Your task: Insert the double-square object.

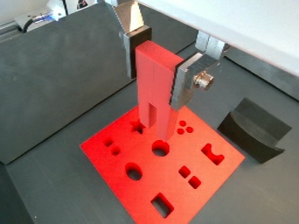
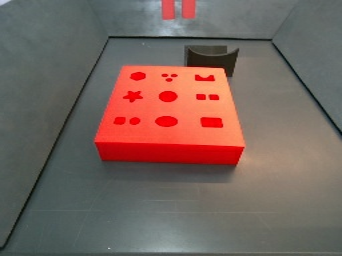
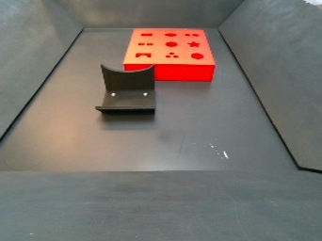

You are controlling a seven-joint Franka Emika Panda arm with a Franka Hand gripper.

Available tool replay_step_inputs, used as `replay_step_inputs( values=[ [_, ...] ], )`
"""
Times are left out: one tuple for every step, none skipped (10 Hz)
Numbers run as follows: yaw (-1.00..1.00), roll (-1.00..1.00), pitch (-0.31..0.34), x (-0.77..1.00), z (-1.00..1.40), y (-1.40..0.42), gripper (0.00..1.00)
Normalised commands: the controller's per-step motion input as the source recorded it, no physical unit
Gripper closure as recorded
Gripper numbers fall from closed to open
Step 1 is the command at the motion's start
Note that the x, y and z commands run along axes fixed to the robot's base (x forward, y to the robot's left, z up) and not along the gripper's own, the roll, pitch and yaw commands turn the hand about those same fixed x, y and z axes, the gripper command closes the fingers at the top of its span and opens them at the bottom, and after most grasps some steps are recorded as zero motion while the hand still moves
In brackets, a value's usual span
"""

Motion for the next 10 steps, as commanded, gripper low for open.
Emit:
replay_step_inputs(
  values=[
    [0.00, 0.00, 0.000, 0.15, -0.21, 0.09, 1.00],
    [0.00, 0.00, -0.036, 0.41, -0.47, 0.17, 1.00],
    [0.00, 0.11, -0.006, 0.49, -0.61, 0.11, 1.00],
    [0.00, 0.13, -0.017, 0.51, -0.64, 0.07, 1.00],
    [0.00, 0.13, -0.024, 0.55, -0.63, 0.04, 1.00],
    [0.00, 0.13, -0.011, 0.65, -0.57, 0.01, 1.00],
    [0.00, 0.11, -0.013, 0.76, -0.58, 0.00, 1.00],
    [0.00, 0.11, 0.000, 0.79, -0.55, 0.03, 1.00],
    [0.00, 0.11, 0.000, 0.82, -0.49, 0.07, 1.00],
    [-0.04, 0.14, 0.044, 0.82, -0.41, 0.08, 1.00]
  ],
)
